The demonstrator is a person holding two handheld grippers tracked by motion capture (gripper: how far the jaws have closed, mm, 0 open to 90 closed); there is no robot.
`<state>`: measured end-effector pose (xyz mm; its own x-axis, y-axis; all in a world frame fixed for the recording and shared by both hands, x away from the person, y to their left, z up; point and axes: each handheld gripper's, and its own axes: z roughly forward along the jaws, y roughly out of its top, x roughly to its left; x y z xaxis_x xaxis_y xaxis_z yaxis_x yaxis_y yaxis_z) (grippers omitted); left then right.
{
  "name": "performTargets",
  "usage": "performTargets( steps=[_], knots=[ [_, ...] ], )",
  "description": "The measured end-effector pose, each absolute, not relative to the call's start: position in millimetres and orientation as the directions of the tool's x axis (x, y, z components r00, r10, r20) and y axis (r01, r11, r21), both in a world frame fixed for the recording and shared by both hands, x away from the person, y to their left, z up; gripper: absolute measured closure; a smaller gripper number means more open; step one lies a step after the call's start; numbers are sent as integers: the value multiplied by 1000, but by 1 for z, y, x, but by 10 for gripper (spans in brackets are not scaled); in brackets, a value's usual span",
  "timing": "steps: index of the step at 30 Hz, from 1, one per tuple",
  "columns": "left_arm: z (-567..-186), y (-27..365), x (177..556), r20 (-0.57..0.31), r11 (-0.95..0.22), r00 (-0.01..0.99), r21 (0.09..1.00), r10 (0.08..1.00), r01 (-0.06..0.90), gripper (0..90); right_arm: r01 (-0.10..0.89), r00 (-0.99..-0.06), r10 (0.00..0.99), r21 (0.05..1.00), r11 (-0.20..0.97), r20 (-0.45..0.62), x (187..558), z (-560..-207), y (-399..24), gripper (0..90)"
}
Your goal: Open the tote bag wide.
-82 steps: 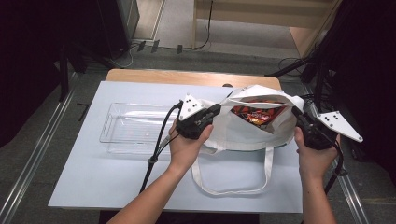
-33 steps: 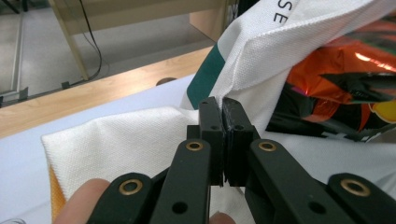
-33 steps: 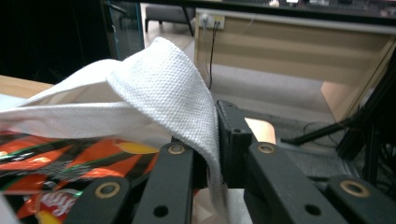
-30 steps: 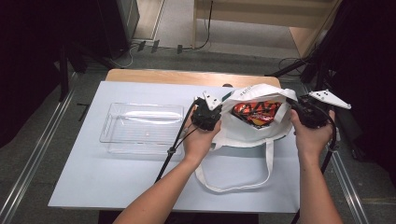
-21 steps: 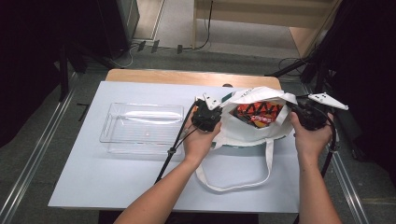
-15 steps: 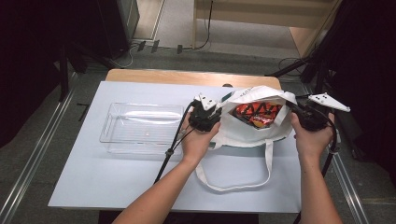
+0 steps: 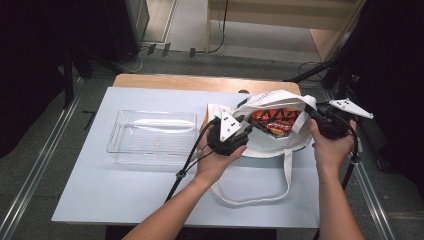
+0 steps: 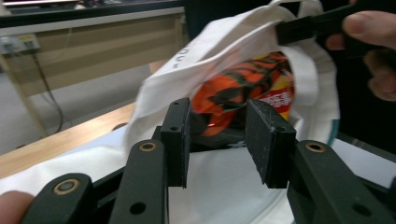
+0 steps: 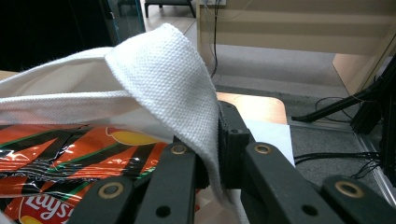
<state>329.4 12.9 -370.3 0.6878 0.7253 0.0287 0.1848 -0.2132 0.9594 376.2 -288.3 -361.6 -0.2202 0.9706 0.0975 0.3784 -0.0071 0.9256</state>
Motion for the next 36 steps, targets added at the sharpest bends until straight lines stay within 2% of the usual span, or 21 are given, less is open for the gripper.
performTargets(
  steps=[4,11,16,18,20,30,36],
  knots=[
    [-371,6,333,18,-218,695,955,719,202,626,379,-217,972,925,-7,96,376,-361,-286,859],
    [-369,-4,346,-9,-217,678,944,735,248,563,375,-225,971,927,4,86,375,-361,-284,860],
    [-365,-9,347,11,-226,685,948,728,225,700,378,-236,969,926,21,74,375,-361,-284,860],
    [-363,-7,349,2,-216,668,947,744,237,844,378,-240,968,926,25,72,375,-361,-285,860],
    [-363,-2,353,-44,-195,672,941,739,276,900,376,-248,966,926,25,74,375,-361,-285,860],
    [-360,14,357,-62,-191,670,935,740,298,900,371,-238,968,928,15,80,376,-361,-290,857],
    [-363,23,358,-76,-171,655,937,751,305,900,406,-210,973,914,1,92,382,-371,-294,855]
  ],
)
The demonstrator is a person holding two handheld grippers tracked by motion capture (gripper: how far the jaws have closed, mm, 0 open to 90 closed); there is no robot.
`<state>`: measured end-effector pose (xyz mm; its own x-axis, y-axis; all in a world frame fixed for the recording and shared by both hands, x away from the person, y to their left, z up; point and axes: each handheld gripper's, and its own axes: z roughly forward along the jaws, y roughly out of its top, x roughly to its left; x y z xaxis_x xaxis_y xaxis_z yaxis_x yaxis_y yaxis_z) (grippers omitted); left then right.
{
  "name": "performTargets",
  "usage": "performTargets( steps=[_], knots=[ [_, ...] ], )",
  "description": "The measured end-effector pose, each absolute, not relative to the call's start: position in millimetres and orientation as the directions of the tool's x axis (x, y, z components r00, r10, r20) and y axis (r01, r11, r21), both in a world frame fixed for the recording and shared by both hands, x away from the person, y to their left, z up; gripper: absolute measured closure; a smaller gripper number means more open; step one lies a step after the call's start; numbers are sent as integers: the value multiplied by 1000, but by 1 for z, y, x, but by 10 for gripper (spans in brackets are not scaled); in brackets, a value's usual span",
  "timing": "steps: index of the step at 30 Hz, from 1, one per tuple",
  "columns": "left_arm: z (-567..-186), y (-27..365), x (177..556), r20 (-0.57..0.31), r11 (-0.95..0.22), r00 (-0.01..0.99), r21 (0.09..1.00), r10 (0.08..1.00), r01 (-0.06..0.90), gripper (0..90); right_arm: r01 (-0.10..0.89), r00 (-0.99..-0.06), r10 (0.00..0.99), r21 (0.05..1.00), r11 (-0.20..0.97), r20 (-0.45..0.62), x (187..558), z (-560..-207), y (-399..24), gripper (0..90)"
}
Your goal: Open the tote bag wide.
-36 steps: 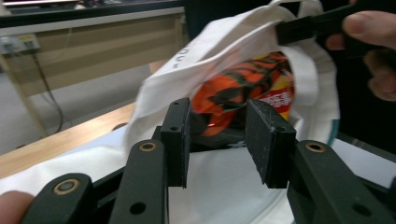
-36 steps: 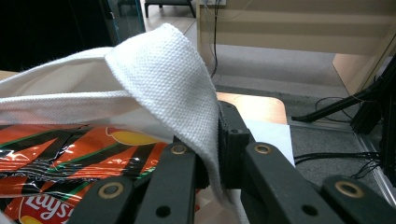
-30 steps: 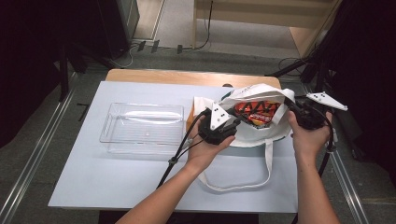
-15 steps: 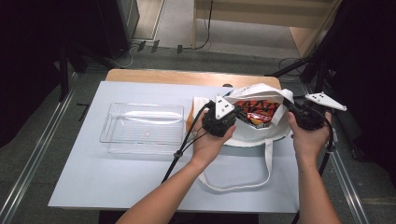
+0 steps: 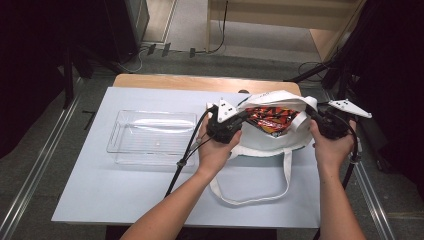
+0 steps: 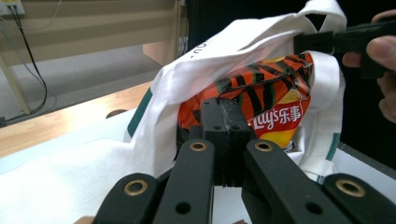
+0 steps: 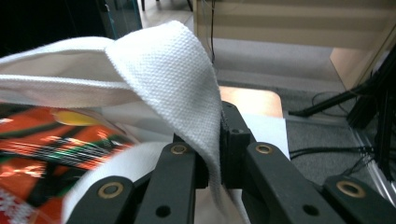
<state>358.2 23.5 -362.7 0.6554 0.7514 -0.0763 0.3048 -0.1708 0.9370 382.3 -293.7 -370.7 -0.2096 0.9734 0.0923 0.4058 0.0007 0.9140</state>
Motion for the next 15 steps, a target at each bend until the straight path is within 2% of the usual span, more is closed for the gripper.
performTargets(
  steps=[6,11,15],
  knots=[
    [-364,31,360,-103,-140,640,938,761,318,900,460,-203,972,888,-15,122,390,-389,-296,850],
    [-363,37,361,-106,-122,625,942,773,311,900,522,-189,970,852,-33,153,395,-419,-298,847],
    [-363,39,362,-117,-111,623,943,773,315,900,576,-194,975,817,27,105,397,-448,-289,850]
  ],
)
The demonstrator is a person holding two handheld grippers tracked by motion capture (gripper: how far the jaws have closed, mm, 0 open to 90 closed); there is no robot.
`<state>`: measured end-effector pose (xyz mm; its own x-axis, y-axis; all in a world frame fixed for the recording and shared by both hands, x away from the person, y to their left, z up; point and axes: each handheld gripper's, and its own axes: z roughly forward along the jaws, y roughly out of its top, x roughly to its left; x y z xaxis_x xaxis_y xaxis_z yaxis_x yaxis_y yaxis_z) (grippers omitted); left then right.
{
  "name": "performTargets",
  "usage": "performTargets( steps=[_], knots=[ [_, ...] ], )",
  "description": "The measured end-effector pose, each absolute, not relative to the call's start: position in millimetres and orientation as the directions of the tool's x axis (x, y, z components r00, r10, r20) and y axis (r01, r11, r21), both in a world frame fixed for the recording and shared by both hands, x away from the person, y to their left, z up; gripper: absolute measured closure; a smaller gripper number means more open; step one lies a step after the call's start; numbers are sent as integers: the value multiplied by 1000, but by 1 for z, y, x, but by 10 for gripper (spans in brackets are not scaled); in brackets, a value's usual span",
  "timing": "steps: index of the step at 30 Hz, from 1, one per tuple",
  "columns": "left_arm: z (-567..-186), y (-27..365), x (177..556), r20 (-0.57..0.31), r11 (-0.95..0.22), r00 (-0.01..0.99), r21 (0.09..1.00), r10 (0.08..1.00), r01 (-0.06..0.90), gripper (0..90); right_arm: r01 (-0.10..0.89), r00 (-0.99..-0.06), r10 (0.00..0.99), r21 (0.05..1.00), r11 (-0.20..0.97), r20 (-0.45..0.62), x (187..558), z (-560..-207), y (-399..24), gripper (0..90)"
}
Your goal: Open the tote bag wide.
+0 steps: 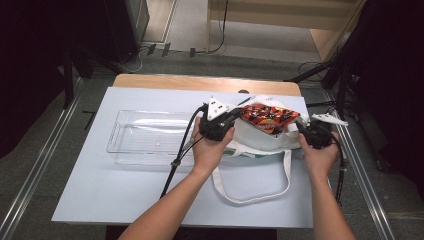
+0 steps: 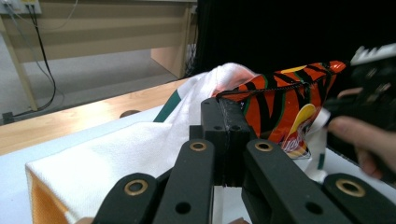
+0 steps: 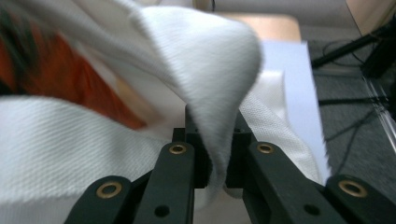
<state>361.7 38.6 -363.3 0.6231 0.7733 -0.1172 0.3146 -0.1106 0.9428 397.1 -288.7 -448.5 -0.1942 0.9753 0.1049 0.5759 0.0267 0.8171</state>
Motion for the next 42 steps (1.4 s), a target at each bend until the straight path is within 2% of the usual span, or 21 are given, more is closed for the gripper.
performTargets(
  steps=[3,6,9,11,12,14,16,17,18,20,21,24,29,35,39,42],
  knots=[
    [-365,39,363,-131,-99,630,944,766,316,900,605,-188,973,796,5,136,398,-461,-286,849],
    [-366,40,365,-156,-82,628,939,762,333,900,607,-186,970,795,-11,156,398,-458,-289,827],
    [-368,41,365,-147,-100,621,933,770,344,769,565,-184,962,822,-65,203,391,-448,-291,611],
    [-370,41,364,-136,-106,621,936,772,336,746,526,-188,957,845,-93,222,383,-440,-292,557],
    [-371,41,363,-132,-105,613,936,779,335,697,497,-201,955,863,-92,217,379,-436,-292,547],
    [-373,41,362,-144,-93,605,935,783,343,585,462,-206,957,883,-90,205,372,-429,-291,566],
    [-375,39,361,-128,-107,583,930,802,351,493,452,-208,959,889,-80,193,368,-425,-290,669],
    [-377,39,360,-126,-108,579,929,805,354,482,449,-204,962,891,-71,180,367,-424,-290,727],
    [-379,39,359,-129,-102,575,930,808,352,506,451,-201,964,890,-64,171,367,-424,-290,771],
    [-381,38,357,-106,-103,531,932,840,349,613,456,-193,969,889,-52,156,369,-426,-289,817],
    [-383,40,358,-117,-87,525,933,843,349,639,460,-188,972,887,-42,143,370,-427,-289,827],
    [-386,46,362,-150,-64,520,927,841,371,729,476,-175,973,878,-50,150,373,-431,-286,836],
    [-392,47,369,-142,-96,489,898,861,430,806,513,-183,972,858,-32,146,381,-440,-282,839],
    [-400,44,376,-150,-103,435,856,888,506,835,566,-196,969,825,-13,149,388,-450,-277,844],
    [-412,38,379,-131,-137,411,816,902,561,810,581,-208,966,814,-4,153,389,-453,-277,844],
    [-417,37,376,-124,-124,395,828,910,547,773,575,-207,966,818,-9,156,388,-451,-277,818]
  ],
)
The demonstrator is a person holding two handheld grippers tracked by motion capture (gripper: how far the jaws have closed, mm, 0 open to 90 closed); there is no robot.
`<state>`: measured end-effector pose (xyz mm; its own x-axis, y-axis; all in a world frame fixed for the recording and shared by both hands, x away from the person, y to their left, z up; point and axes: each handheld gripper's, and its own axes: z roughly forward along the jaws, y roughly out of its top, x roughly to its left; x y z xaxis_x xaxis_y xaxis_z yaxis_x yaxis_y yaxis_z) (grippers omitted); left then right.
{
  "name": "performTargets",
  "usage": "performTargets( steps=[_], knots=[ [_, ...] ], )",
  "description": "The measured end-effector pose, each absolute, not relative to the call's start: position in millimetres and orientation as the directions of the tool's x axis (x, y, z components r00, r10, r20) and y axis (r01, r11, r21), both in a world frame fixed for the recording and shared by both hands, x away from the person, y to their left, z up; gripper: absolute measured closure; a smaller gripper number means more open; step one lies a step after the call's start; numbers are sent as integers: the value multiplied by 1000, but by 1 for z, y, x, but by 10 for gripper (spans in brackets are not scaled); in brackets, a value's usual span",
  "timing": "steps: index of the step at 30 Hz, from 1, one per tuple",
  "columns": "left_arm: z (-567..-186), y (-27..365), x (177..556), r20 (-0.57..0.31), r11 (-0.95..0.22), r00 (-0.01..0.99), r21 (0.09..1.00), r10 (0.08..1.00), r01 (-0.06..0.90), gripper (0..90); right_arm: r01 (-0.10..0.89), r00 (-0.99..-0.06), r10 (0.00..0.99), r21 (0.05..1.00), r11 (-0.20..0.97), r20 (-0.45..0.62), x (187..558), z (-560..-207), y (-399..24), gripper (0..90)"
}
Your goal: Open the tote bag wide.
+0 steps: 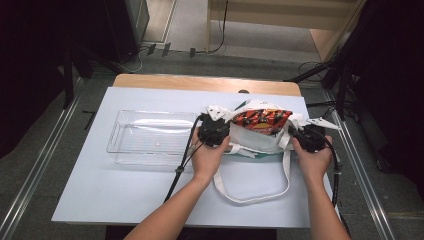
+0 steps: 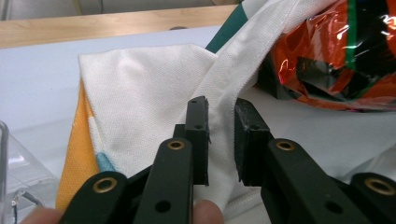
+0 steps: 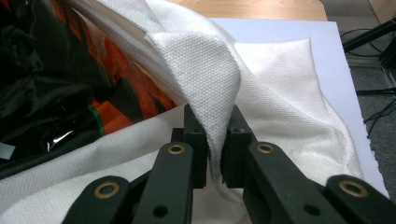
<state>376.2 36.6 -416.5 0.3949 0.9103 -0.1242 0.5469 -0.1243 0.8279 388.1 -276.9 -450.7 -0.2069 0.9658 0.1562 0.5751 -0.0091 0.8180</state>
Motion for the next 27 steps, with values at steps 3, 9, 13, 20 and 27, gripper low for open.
performTargets(
  steps=[3,9,13,20,27],
  knots=[
    [-414,40,373,-137,-103,398,844,907,526,724,542,-216,957,839,-47,194,381,-443,-278,641],
    [-407,49,368,-156,-76,412,866,898,493,639,427,-284,946,904,-25,160,358,-418,-282,538],
    [-405,54,366,-165,-71,425,871,890,485,667,356,-347,916,932,-70,202,342,-404,-287,480],
    [-402,60,363,-185,-59,448,876,875,478,683,309,-457,870,950,-40,185,324,-396,-273,346],
    [-402,65,363,-195,-54,452,875,871,482,659,318,-482,868,947,49,117,329,-404,-247,150]
  ],
)
